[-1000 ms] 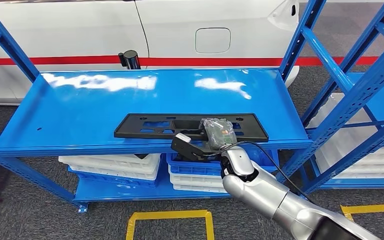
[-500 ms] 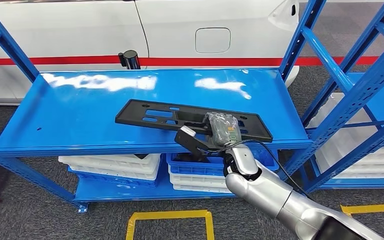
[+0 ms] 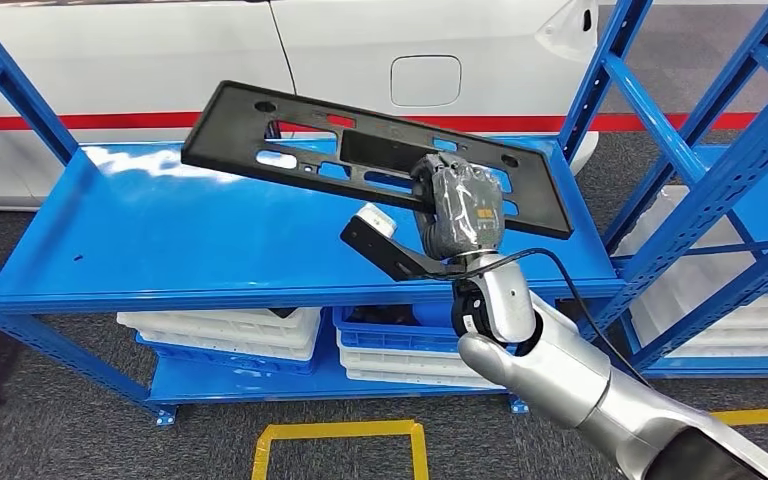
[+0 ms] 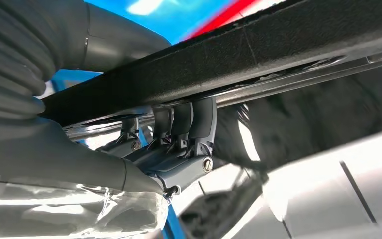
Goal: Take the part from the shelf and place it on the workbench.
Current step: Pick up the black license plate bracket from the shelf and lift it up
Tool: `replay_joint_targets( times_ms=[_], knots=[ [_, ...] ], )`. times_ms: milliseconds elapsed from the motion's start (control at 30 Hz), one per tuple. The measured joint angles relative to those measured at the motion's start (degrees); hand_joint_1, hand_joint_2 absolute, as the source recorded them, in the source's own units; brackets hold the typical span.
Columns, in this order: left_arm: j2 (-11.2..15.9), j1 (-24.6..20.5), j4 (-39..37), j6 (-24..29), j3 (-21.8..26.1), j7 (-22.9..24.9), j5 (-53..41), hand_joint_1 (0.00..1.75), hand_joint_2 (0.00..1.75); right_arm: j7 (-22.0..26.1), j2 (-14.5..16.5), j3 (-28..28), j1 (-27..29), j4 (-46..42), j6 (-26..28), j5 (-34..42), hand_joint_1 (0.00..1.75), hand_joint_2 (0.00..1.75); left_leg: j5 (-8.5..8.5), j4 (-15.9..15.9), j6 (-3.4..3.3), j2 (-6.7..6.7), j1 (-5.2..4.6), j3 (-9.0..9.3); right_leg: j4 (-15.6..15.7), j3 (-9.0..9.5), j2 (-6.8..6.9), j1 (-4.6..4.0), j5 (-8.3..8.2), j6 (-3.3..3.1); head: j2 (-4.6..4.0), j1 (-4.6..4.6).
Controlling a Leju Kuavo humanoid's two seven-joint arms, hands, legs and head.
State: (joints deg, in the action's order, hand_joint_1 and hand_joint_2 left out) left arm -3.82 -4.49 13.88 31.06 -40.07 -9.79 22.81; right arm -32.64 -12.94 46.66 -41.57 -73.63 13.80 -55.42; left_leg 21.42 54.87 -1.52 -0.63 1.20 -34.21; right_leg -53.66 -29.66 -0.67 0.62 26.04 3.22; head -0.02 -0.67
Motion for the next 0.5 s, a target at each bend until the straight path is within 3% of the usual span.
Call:
replay_joint_targets(
  times_ms=[500],
  knots=[
    [0.0,0.0,0.0,0.2,0.0,-0.3,1.1,0.0,1.75,-1.3,-2.7,-4.0,0.7,-15.7,1.0,-3.8,1.75,1.75,0.01,0.0,-0.01,0.0,-0.05,0.0,0.0,0.01,0.0,0.02,-0.01,0.01,0.0,0.0]
  ],
)
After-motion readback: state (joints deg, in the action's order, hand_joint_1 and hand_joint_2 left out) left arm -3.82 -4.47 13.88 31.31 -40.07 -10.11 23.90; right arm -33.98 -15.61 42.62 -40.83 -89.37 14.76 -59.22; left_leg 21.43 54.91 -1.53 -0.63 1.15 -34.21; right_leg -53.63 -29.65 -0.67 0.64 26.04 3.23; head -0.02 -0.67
